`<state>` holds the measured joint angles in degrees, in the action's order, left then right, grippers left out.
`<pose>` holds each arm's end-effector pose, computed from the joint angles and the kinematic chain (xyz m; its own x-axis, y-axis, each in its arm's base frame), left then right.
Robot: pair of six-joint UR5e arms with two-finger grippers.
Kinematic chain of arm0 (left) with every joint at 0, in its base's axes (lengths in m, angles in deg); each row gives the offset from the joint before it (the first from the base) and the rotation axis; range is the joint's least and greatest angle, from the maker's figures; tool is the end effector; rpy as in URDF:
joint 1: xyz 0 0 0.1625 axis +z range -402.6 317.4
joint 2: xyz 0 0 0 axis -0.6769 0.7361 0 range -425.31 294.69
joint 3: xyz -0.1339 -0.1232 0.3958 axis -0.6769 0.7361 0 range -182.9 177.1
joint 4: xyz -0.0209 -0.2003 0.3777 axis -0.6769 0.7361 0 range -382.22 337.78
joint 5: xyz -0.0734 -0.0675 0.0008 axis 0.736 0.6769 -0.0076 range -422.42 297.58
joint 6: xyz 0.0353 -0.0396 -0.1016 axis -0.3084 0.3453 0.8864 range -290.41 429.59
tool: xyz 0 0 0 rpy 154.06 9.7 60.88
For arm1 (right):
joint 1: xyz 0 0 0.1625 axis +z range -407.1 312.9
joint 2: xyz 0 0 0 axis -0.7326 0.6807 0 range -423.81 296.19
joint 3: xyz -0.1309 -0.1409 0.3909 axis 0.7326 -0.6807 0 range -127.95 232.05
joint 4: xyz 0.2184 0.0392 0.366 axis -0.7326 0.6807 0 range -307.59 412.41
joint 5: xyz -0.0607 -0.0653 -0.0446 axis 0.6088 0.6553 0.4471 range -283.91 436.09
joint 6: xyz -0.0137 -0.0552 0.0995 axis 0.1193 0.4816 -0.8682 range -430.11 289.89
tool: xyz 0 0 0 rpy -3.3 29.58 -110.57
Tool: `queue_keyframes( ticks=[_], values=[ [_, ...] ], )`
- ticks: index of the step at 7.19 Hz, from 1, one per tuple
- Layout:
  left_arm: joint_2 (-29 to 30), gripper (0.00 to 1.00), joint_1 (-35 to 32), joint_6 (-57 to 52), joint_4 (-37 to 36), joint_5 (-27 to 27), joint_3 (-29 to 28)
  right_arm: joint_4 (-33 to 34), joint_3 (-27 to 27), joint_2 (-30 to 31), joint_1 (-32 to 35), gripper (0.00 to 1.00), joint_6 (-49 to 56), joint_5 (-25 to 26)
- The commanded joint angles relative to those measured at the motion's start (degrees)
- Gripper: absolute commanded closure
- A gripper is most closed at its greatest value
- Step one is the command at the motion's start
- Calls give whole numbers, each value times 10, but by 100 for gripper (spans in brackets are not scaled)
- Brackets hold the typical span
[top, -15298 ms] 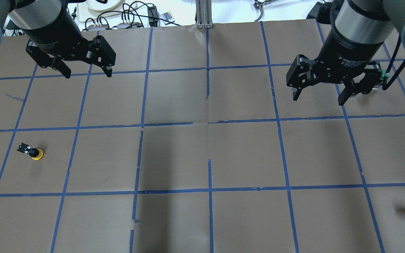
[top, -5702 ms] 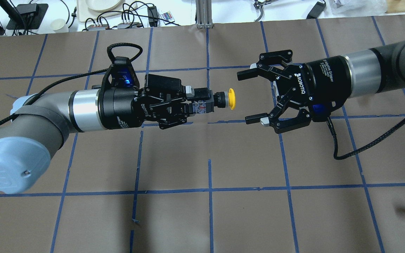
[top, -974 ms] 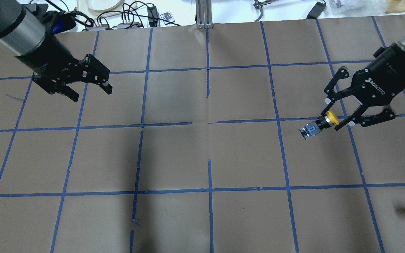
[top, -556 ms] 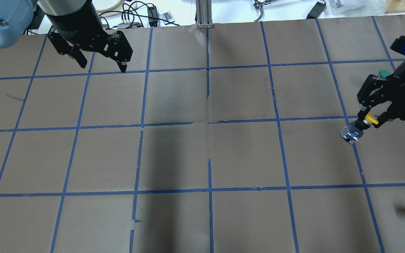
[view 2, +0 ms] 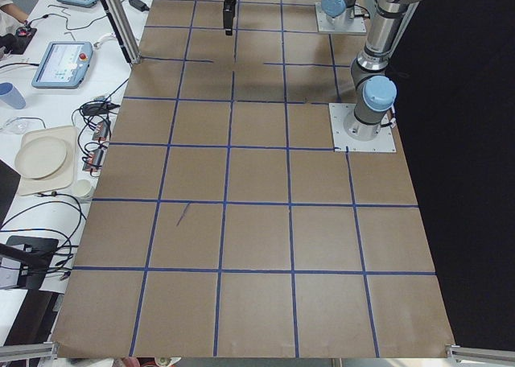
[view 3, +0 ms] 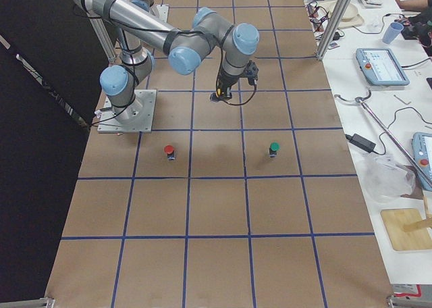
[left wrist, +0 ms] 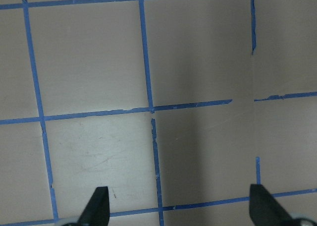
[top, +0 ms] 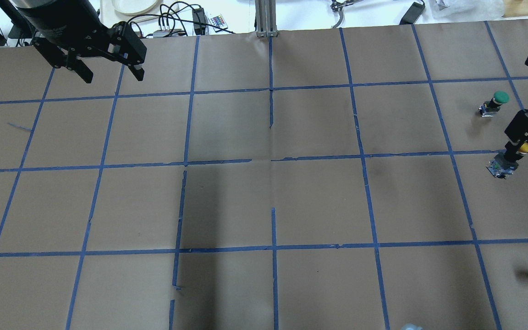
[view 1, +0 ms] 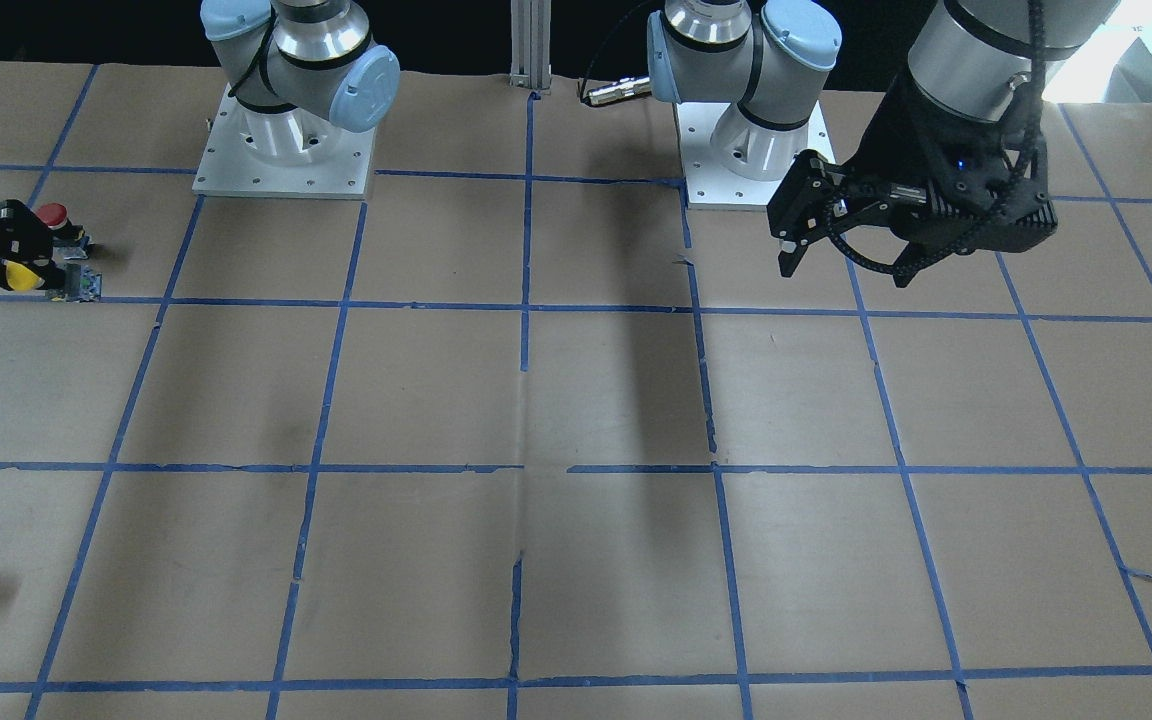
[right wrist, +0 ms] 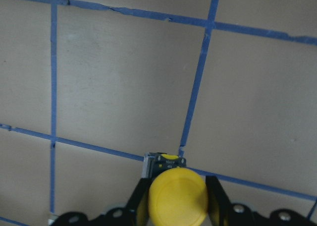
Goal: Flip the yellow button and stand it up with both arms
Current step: 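Carry the button with the right gripper and lower it upright onto the table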
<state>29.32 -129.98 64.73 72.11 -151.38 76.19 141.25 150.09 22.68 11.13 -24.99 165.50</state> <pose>-0.1105 -0.5487 0.5300 -0.9991 0.0398 0.0153 0.0392 0.9986 -0.0354 -0.1474 -0.4936 0.3821 -0.9630 -0.2148 -0.1630 -0.2391 0.9596 0.1483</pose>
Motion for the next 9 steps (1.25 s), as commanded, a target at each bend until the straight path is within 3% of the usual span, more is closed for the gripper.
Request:
queue_keyframes(
  ticks=[1,3,6,9],
  values=[
    [5,0,-6,13,-2,-39,6,139,42,-20,-34,95,199,9],
    [0,0,-9,13,-6,-39,13,213,57,-49,-68,95,365,2],
    [5,0,-8,1,-9,-8,16,301,78,-101,-98,94,478,-11],
    [8,0,-6,-1,-14,-8,14,309,101,-112,-105,93,590,-56]
  ],
)
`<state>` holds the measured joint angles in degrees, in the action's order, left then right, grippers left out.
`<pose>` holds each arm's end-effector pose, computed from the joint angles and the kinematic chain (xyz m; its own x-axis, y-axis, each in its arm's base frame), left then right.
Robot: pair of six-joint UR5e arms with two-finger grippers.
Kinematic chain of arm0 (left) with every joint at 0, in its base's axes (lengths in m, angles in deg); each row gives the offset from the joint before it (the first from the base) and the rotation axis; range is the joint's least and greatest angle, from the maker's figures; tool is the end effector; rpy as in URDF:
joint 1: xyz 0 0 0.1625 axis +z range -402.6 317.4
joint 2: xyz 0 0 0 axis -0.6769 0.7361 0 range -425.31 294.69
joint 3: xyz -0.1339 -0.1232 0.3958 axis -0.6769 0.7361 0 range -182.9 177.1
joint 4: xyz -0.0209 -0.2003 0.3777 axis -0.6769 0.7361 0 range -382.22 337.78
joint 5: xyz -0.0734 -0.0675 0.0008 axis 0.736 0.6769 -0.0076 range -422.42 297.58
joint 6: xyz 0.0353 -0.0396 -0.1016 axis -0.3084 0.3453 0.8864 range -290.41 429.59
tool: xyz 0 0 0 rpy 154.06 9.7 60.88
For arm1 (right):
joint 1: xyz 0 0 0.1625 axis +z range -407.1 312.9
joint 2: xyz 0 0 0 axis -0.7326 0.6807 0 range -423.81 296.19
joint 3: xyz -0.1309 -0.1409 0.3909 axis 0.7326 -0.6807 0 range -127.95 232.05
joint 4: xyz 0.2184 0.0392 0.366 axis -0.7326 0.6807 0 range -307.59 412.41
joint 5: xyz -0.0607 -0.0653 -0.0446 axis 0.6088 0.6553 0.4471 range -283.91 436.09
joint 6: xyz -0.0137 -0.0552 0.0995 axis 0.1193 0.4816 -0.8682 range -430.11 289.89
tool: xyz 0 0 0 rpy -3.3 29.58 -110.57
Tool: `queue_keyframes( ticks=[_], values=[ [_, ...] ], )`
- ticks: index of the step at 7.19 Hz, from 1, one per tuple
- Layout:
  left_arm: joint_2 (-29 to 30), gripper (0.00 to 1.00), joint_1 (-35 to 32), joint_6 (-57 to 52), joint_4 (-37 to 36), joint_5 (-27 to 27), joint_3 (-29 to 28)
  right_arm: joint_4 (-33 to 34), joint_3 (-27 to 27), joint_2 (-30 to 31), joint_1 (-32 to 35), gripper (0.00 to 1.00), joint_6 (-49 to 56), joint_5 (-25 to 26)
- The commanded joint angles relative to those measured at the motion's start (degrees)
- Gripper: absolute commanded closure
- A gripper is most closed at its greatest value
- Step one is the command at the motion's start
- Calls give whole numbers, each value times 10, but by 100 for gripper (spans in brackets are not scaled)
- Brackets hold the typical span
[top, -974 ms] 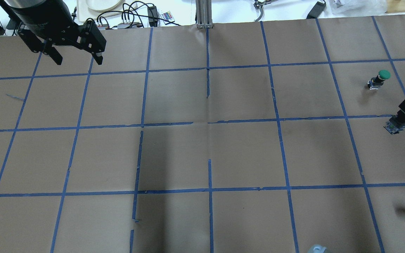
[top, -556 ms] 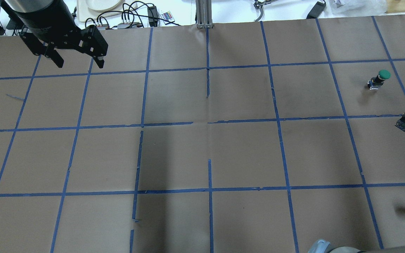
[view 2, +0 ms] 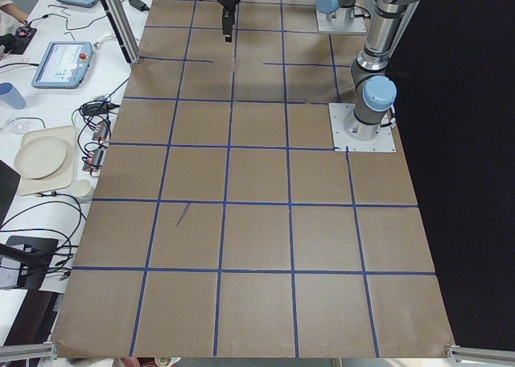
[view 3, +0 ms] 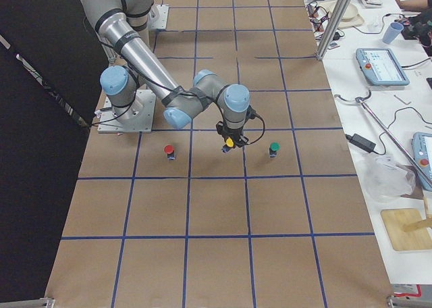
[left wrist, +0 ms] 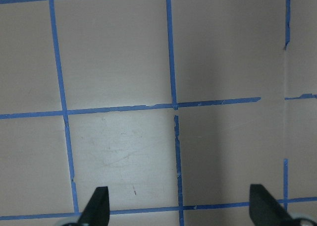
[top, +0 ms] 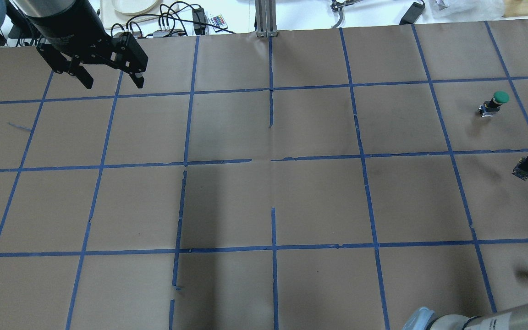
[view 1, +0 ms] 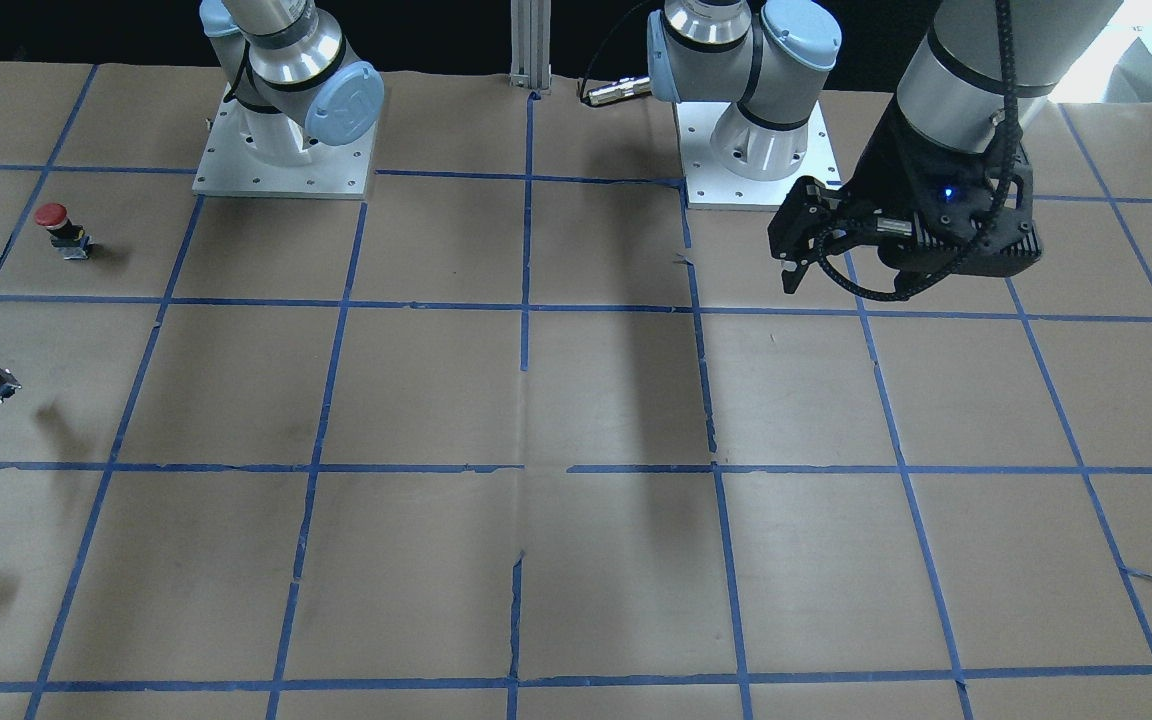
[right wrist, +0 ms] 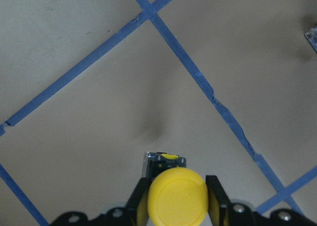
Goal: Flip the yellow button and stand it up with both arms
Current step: 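Carry the button with the right gripper and lower it upright onto the table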
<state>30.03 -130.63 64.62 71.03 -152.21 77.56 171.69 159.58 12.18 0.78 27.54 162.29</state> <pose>-0.1149 -0.5521 0.5130 -0.9986 0.0525 0.0024 0.0524 0.9985 -0.0168 -0.2625 -0.5004 0.2542 -0.5659 -0.8239 -0.0304 -0.8210 0.5665 -0.0708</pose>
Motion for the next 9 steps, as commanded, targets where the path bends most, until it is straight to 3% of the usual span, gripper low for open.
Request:
queue_keyframes(
  ticks=[1,4,6,7,8,9],
  values=[
    [1,0,0,0,-9,1,1,29,6,-17,-2,92,79,-24],
    [2,0,2,1,-10,0,-4,50,7,-32,-2,88,103,-24],
    [2,0,4,1,-17,0,-4,50,6,-33,-1,71,134,-48],
    [2,0,4,1,-19,0,-1,50,7,-32,-1,47,136,-52],
    [2,0,4,1,-25,0,0,50,6,-32,-1,35,138,-53],
    [1,0,4,1,-25,0,-1,50,5,-32,-1,10,138,-58]
  ],
)
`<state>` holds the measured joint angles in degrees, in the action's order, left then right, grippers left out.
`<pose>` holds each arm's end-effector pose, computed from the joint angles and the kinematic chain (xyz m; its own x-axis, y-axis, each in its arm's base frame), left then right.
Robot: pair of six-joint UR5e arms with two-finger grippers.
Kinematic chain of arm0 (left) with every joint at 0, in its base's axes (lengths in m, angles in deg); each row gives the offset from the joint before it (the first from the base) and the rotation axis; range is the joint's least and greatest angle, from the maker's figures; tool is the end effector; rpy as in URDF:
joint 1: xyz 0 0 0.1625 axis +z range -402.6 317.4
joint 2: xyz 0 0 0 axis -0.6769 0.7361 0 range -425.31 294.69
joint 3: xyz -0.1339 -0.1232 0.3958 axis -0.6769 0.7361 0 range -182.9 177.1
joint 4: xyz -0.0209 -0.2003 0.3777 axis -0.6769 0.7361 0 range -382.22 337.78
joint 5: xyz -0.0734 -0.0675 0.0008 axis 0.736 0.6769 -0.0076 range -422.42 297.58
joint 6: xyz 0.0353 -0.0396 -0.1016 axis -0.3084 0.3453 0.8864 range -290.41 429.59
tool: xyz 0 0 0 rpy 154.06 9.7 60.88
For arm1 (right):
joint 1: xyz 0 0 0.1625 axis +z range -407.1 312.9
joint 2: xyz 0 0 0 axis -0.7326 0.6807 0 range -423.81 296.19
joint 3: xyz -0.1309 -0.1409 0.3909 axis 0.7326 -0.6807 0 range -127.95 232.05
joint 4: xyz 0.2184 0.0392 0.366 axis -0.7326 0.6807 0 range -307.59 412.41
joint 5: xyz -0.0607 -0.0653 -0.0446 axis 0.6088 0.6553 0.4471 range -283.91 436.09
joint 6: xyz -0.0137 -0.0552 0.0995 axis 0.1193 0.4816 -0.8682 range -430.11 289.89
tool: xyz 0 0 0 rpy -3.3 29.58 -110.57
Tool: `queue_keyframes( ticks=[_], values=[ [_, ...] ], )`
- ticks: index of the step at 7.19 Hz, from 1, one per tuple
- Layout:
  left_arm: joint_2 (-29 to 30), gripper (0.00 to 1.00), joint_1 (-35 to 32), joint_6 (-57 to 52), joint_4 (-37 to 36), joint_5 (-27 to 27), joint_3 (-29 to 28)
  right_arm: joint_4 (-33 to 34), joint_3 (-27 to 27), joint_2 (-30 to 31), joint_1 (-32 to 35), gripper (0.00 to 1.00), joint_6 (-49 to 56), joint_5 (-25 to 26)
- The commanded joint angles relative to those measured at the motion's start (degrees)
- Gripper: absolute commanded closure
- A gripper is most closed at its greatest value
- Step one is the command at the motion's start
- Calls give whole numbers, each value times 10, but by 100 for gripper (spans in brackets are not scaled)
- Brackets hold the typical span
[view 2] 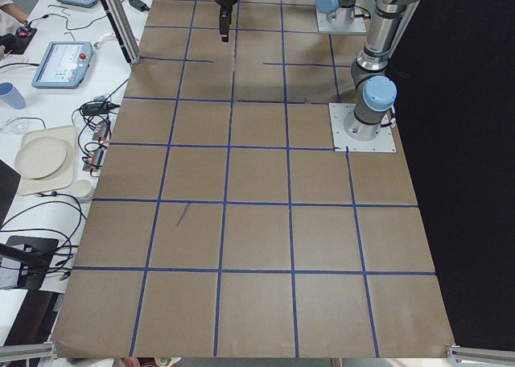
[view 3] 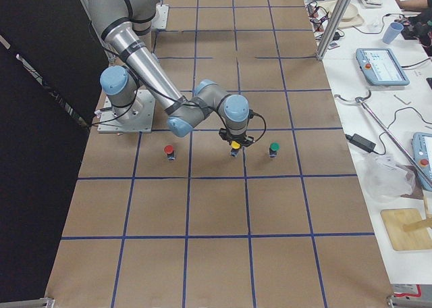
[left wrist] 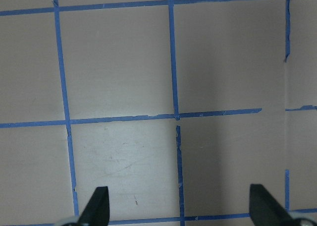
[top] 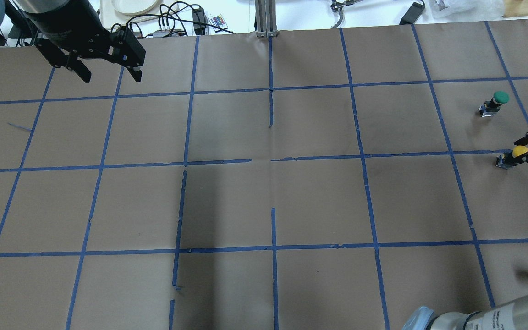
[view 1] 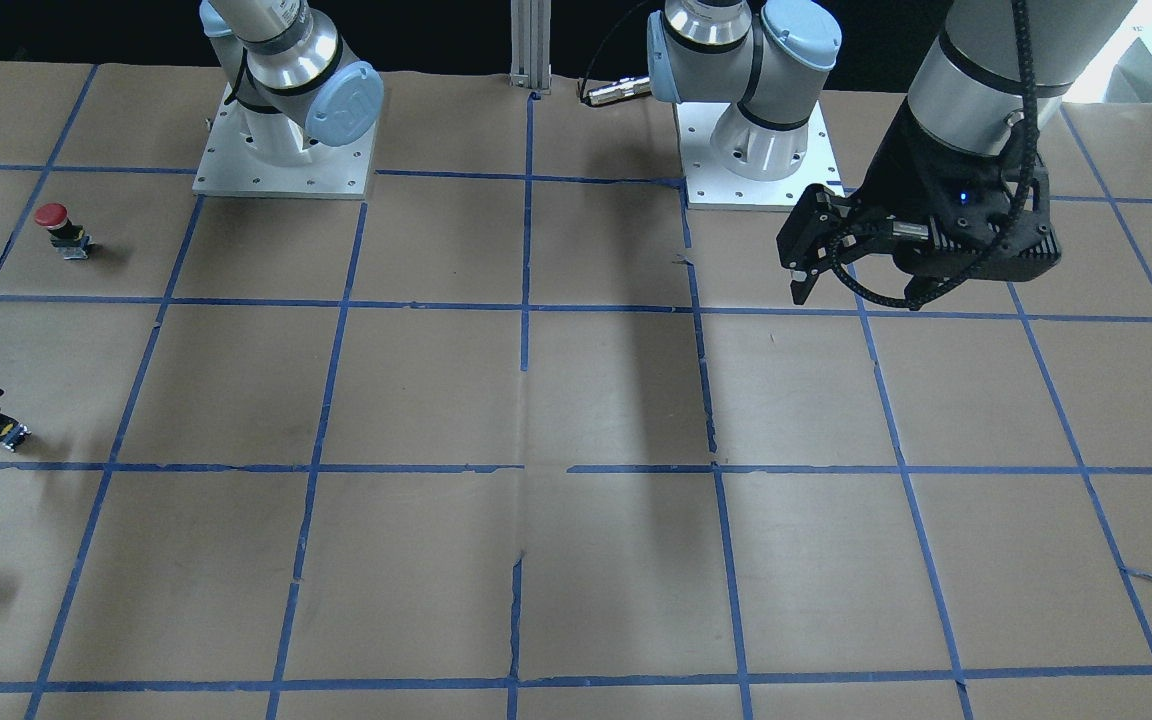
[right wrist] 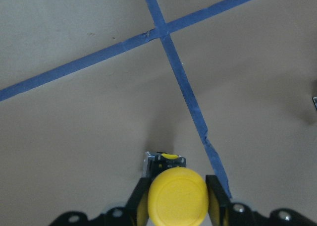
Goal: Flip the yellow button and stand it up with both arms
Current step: 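Carry the button with the right gripper and lower it upright onto the table, then open the right gripper and lift away from the standing button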
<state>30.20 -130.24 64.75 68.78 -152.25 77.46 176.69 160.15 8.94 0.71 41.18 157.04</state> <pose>-0.1108 -0.5584 0.5163 -0.9991 0.0434 -0.0015 0.0434 0.9976 -0.0546 -0.2629 -0.5155 0.2281 -0.3607 -0.9318 0.0396 -0.9237 0.3510 -0.1533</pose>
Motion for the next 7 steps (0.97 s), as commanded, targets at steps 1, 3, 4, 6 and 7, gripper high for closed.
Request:
queue_keyframes(
  ticks=[1,3,4,6,7],
  values=[
    [-1,0,0,-1,-3,0,0,0,-1,2,0,5,0,-12],
    [0,0,0,0,-3,0,-5,-9,-1,38,1,4,-28,-10],
    [-1,0,0,1,-3,1,-5,-43,1,77,3,2,-96,-9],
    [-6,0,-1,4,-1,-5,-6,-96,1,155,24,1,-306,0],
    [-6,0,-1,4,0,-7,-6,-138,1,186,36,1,-451,22]
  ],
)
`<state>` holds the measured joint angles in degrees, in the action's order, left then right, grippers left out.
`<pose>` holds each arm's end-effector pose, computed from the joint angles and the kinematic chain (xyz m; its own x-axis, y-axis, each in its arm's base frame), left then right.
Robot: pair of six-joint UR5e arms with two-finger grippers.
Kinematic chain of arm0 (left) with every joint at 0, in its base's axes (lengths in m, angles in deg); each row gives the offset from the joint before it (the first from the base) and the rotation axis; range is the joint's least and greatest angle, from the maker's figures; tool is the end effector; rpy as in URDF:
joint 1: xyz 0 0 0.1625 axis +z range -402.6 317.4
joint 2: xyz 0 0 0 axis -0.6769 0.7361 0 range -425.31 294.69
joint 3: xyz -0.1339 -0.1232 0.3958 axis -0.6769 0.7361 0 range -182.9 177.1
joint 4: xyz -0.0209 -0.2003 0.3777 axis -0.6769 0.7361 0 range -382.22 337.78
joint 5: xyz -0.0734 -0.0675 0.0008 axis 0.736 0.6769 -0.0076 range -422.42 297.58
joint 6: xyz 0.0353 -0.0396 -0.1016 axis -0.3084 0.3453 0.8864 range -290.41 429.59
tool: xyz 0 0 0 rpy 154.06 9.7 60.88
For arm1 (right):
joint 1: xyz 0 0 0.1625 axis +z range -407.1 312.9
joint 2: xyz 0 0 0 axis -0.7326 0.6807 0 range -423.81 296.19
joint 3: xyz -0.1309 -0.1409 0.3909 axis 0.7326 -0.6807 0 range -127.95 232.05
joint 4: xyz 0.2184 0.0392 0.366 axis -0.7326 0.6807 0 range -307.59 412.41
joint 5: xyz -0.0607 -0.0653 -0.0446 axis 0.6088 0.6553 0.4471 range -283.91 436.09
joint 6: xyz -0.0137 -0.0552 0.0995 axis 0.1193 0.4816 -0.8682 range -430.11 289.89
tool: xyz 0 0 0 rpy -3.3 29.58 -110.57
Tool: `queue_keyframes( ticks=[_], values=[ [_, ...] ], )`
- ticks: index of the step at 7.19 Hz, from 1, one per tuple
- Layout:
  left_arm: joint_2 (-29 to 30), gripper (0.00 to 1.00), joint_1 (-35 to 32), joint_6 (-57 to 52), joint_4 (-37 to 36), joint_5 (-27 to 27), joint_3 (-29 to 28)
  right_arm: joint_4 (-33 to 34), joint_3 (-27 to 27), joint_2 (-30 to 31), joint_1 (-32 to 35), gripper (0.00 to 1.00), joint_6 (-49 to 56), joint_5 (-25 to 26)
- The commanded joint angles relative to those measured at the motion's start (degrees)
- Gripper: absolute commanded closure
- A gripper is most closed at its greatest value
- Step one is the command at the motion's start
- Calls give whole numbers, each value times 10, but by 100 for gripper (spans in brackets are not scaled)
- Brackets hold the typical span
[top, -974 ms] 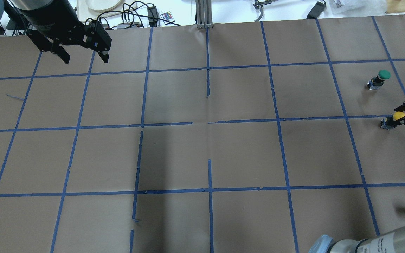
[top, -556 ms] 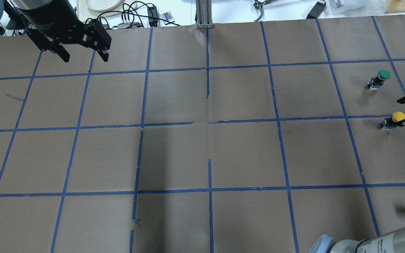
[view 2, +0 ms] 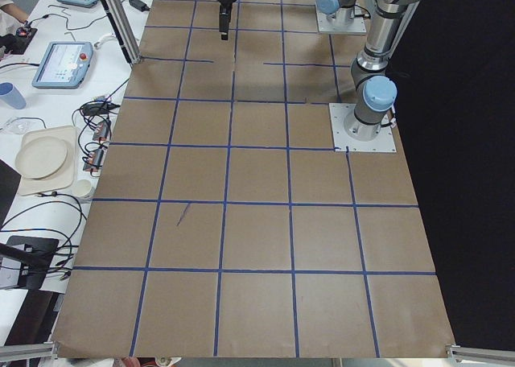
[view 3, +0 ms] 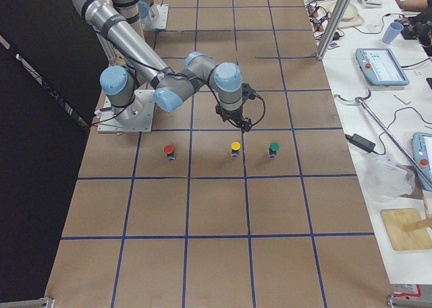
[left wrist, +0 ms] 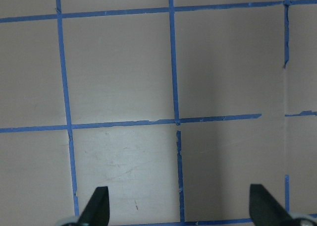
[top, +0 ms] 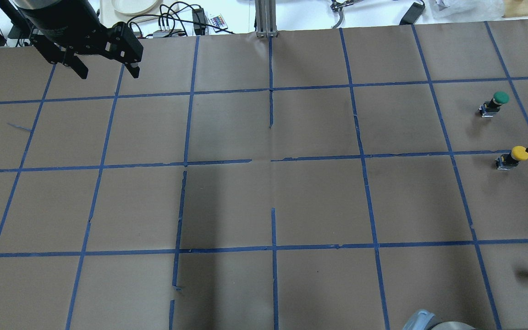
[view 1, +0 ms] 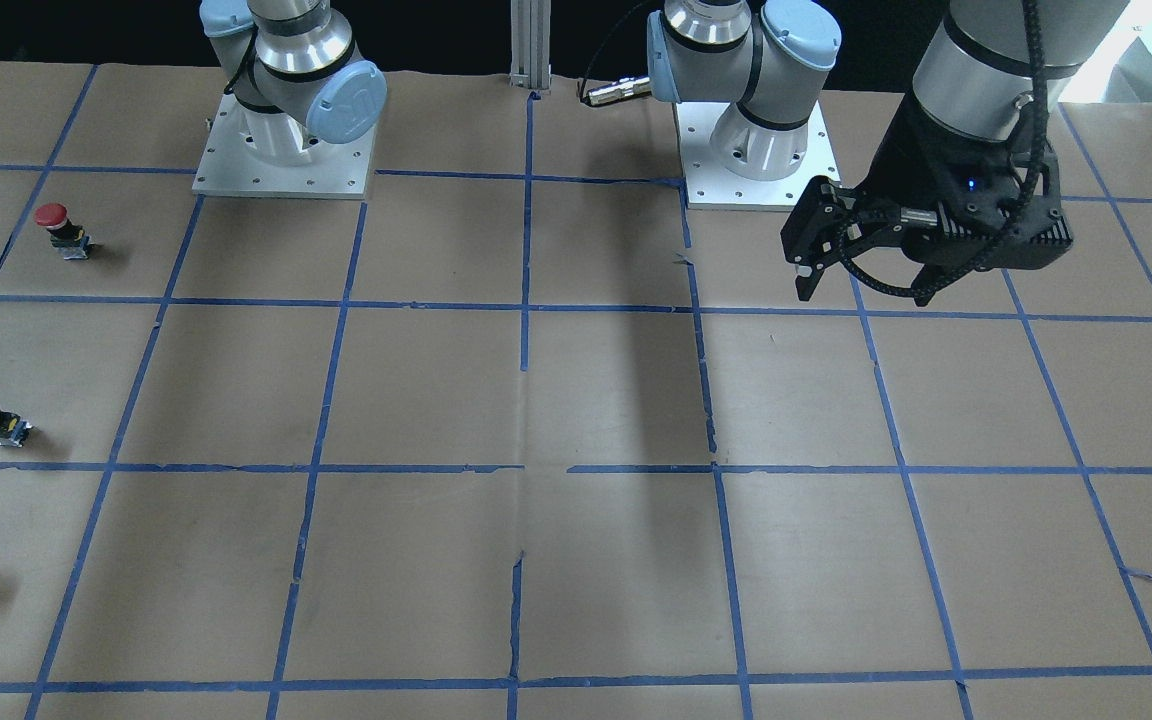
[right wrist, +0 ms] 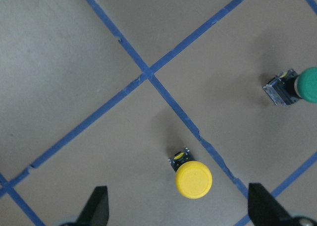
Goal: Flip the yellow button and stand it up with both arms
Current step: 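Open the right gripper and lift away from the standing button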
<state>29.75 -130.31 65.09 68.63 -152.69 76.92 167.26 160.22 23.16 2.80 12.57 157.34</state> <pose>-0.1107 -0.5565 0.5258 -0.9992 0.0381 -0.0104 0.0388 0.9965 -0.0738 -0.2125 -0.4864 0.3437 -0.7347 -0.6770 0.0437 -0.6741 0.7214 -0.1586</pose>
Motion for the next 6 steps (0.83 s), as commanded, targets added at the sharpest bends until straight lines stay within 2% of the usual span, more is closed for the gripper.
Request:
queue_keyframes(
  ticks=[1,3,4,6],
  values=[
    [0,0,1,0,0,-1,-4,-91,0,64,30,0,-324,27],
    [-1,0,1,0,0,-1,-4,-127,-4,108,110,0,-583,44],
    [-2,0,2,0,0,3,-5,-136,-6,125,158,0,-674,57],
    [-2,0,3,0,0,0,-9,-203,-24,151,247,0,-836,58]
  ],
)
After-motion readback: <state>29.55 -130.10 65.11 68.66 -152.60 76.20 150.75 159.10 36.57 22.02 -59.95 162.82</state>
